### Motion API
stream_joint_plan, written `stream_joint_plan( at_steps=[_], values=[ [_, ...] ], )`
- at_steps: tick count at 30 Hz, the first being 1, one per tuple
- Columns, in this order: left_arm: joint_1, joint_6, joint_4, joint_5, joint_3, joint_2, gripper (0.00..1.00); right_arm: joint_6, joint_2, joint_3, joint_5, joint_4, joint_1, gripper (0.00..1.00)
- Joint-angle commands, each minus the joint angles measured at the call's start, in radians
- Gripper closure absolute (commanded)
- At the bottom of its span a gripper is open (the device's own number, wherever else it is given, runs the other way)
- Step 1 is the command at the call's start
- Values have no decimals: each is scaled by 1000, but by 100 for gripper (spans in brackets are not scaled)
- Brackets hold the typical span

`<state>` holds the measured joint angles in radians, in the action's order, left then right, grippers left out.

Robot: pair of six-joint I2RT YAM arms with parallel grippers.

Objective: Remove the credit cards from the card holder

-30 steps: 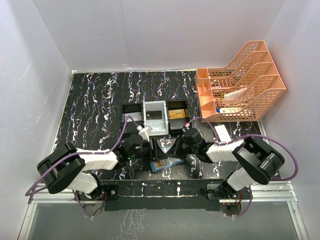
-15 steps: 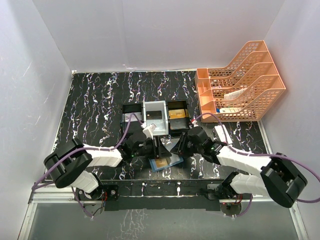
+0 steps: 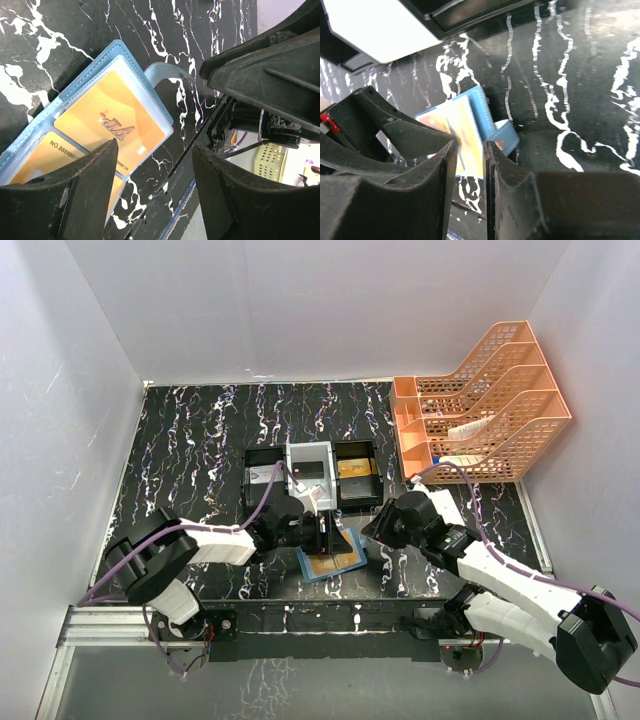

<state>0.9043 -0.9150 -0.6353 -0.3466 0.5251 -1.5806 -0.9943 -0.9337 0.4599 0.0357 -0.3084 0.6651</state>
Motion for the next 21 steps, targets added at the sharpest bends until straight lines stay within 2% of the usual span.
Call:
stream_joint_plan(
  at_steps=[1,3,8,13,18,21],
  values=[
    [4,57,102,93,-2,166,40,59,1,5,-144,168,-3,74],
    [4,60,165,169,-26,252,40,64,-31,2,-227,230,-4,74],
    [5,89,359,310,-38,401,41,86,-88,16,-292,306,-1,73],
    [3,15,456,440,-94,496,40,124,-186,40,-392,357,11,69],
    [3,-40,500,521,-143,590,26,134,-280,54,-417,389,28,63],
    [2,-45,536,548,-151,638,8,135,-331,64,-439,423,38,62]
  ],
)
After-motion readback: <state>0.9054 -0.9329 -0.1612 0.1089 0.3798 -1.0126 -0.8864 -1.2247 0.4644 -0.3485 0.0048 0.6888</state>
